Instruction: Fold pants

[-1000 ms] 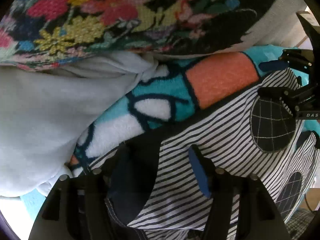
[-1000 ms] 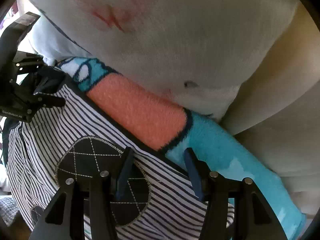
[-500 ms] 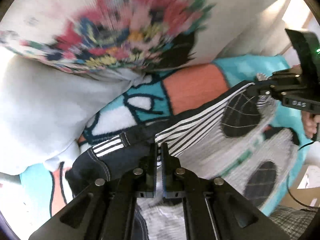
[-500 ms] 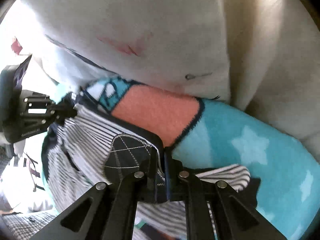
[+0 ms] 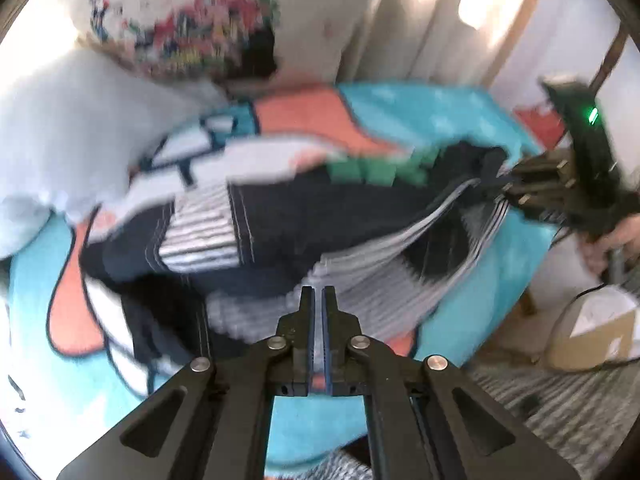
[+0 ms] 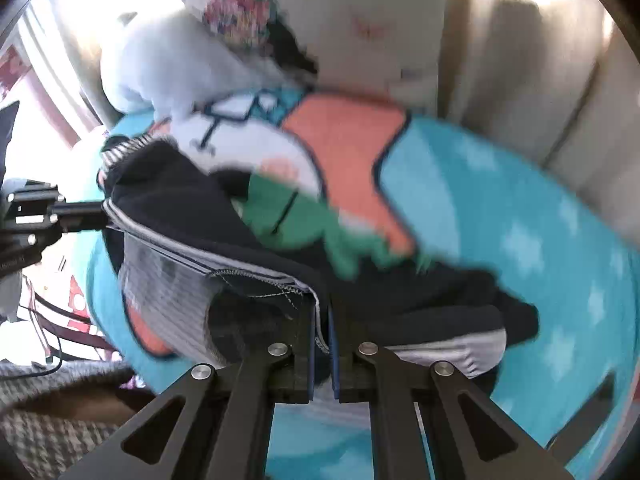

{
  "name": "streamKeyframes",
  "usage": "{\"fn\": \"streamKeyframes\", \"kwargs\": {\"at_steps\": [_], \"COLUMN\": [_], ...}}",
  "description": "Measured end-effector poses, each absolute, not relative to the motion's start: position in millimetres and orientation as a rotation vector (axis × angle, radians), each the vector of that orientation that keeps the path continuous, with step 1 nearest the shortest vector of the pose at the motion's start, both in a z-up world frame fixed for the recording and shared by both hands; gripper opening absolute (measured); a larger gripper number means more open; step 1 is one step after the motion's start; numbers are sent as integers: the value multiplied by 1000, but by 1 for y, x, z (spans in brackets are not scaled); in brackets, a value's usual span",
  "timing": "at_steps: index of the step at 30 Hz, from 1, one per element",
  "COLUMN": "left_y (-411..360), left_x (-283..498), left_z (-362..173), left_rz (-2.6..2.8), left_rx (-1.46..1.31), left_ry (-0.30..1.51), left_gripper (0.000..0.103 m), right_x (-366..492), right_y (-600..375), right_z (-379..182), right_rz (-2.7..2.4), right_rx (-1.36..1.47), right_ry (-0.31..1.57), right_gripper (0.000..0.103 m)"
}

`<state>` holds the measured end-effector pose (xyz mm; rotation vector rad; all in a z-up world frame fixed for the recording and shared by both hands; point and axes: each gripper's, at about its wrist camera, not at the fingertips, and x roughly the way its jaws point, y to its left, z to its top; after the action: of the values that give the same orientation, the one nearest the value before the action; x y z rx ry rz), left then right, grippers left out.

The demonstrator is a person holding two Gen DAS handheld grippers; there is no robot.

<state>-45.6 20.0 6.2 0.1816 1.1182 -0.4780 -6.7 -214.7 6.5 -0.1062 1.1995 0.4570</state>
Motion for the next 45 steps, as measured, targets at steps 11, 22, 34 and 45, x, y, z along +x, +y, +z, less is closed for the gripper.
{"fn": "streamKeyframes", "kwargs": {"at_steps": [11, 22, 34, 45], "left_y": [123, 148, 149, 184], "left_x": [-67, 35, -31, -62], "left_z": [-1, -10, -28, -29], "left_rz": [-378, -362, -310, -249], "left_rx": [-6, -543, -508, -471], "left_ry": [1208, 1208, 1291, 1275], "left_gripper": [11, 67, 7, 27], "right_x": [-72, -72, -71, -44], "right_y": [-266, -296, -312, -332], "right_z": [-6, 14, 7, 16], "right_rz": [226, 112, 44, -8], "right_rx": [97, 309, 374, 392], "right_ry": [1252, 1148, 1129, 1077], "right_gripper": [39, 42, 42, 54]}}
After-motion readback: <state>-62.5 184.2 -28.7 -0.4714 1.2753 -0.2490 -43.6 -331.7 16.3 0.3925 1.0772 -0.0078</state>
